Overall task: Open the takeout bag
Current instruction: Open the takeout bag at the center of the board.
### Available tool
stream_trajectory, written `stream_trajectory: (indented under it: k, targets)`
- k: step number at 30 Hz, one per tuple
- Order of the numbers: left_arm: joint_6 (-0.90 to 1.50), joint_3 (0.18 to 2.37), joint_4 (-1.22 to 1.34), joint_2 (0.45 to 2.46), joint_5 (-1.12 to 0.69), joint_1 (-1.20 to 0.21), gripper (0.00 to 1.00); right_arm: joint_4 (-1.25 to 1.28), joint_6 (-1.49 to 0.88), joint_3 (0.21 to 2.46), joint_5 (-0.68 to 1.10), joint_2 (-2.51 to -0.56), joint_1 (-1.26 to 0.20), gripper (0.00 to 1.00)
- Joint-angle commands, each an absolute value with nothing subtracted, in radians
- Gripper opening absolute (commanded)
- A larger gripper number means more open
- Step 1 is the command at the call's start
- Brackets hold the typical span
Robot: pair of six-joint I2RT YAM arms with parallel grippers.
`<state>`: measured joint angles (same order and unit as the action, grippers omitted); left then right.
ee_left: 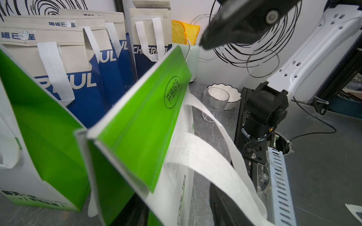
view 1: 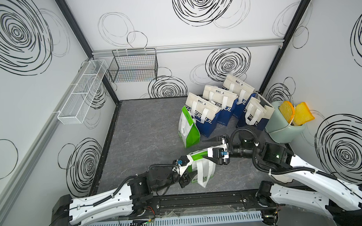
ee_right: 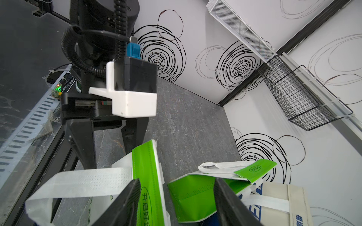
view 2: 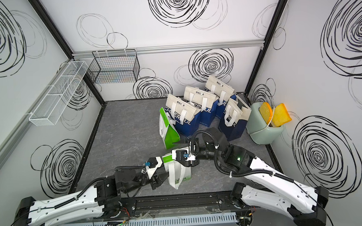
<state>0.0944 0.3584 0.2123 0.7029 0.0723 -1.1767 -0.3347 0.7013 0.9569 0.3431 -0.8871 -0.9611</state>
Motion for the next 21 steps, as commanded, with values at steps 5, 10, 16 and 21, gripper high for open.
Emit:
stream_trajectory:
  k: [5,10,16,21]
  targets:
    - [0.114,0.284,0.364,0.692,0.100,-1.186,0.24,-0.364,0.749,0.972,0.369,-0.881,-0.988,0.61]
    - [0.119,0.268,0.403,0.690,0.070,-1.195,0.05,-0.332,0.807,0.922,0.335,-0.862,-1.057,0.58]
    - [0.114,0.258,0.442,0.686,0.052,-1.198,0.00,-0.213,0.904,0.819,0.128,-0.841,-1.197,0.52]
    - [0.112,0.267,0.440,0.696,0.037,-1.198,0.00,-0.167,0.943,0.784,0.019,-0.869,-1.246,0.53]
